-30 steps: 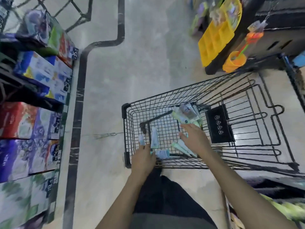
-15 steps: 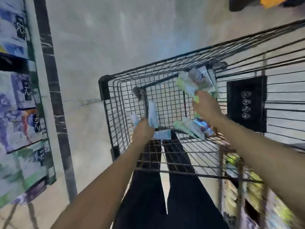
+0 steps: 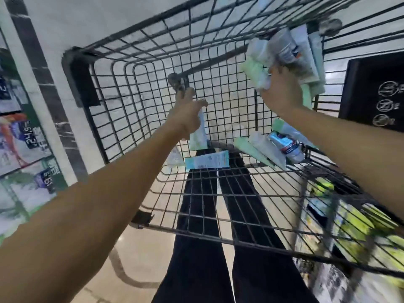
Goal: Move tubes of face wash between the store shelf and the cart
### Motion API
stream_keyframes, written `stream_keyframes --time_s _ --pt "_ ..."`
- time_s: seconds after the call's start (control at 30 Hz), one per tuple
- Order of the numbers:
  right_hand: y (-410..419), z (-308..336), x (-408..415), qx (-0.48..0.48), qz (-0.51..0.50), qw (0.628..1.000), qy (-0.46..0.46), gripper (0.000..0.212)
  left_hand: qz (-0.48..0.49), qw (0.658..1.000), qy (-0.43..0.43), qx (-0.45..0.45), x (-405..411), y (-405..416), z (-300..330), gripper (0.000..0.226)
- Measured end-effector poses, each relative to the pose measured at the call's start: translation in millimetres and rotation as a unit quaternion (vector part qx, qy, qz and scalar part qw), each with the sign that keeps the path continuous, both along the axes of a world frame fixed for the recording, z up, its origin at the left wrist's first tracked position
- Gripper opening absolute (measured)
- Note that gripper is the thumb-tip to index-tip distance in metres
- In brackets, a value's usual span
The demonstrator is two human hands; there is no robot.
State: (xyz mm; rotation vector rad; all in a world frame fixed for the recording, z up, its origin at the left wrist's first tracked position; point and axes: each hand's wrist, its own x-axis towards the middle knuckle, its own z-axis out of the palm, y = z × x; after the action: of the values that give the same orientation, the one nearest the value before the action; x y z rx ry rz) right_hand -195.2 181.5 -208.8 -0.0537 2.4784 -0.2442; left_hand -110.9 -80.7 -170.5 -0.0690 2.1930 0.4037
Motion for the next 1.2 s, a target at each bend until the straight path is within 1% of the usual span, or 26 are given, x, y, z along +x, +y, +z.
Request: stream_keyframes --time_s 0.03,0.1,0.2,0.3,0.4,0.5,0.53,0.63,0.7,0.77,0.8,0.87,0.97,1.0,1.07,1.13,1.2 --pt "0 -2 3 0.000 -0.011 1.000 0.003 0.072 -0.018 1.000 0.001 0.004 -3 -3 -1 0.059" --pt "0 -5 5 -0.002 -0.028 1.000 0.010 0.071 -0.051 0.999 0.009 0.011 -5 -10 -1 0.052" --pt "1 -2 7 -0.013 -0.054 0.998 -0.005 0.058 -0.092 0.995 0.012 0.021 -3 -15 2 0.044" --pt "2 8 13 -0.017 -0.048 0.998 -0.029 0.048 -0.090 0.996 0.009 0.016 3 -16 7 0.044" --pt "3 21 20 -0.032 -0.061 0.996 -0.049 0.049 -0.049 0.999 0.009 0.009 9 -18 16 0.040" --pt "7 37 23 -0.084 -0.118 0.986 -0.077 0.052 0.004 1.000 -0.022 0.001 13 -17 33 0.051" --pt "8 44 24 -0.106 -0.140 0.981 -0.089 0.051 0.026 0.999 -0.031 -0.002 14 -17 40 0.051" --pt "14 73 28 -0.152 -0.203 0.962 -0.107 0.049 0.118 0.992 -0.036 -0.011 15 -18 65 0.034" --pt "19 99 35 -0.194 -0.268 0.938 -0.107 0.051 0.209 0.977 -0.040 0.007 16 -19 88 0.033" --pt "27 129 47 -0.245 -0.333 0.906 -0.093 0.049 0.305 0.950 -0.049 0.043 19 -17 117 0.033" --pt "30 146 54 -0.274 -0.363 0.887 -0.081 0.047 0.360 0.929 -0.054 0.070 21 -15 134 0.033" --pt "35 188 68 -0.323 -0.414 0.850 -0.049 0.044 0.463 0.873 -0.066 0.135 28 -8 173 0.035" --pt "46 250 94 -0.375 -0.484 0.791 -0.015 0.040 0.559 0.787 -0.082 0.248 43 5 240 0.038" --pt "50 268 103 -0.393 -0.508 0.766 -0.012 0.038 0.573 0.764 -0.087 0.284 48 11 262 0.044" --pt "59 305 121 -0.433 -0.547 0.716 0.001 0.033 0.565 0.738 -0.101 0.355 58 24 304 0.058" --pt "67 340 139 -0.476 -0.562 0.675 0.027 0.028 0.530 0.731 -0.121 0.413 67 39 337 0.058" --pt "72 374 157 -0.510 -0.582 0.631 0.054 0.025 0.503 0.726 -0.133 0.449 73 55 362 0.055"
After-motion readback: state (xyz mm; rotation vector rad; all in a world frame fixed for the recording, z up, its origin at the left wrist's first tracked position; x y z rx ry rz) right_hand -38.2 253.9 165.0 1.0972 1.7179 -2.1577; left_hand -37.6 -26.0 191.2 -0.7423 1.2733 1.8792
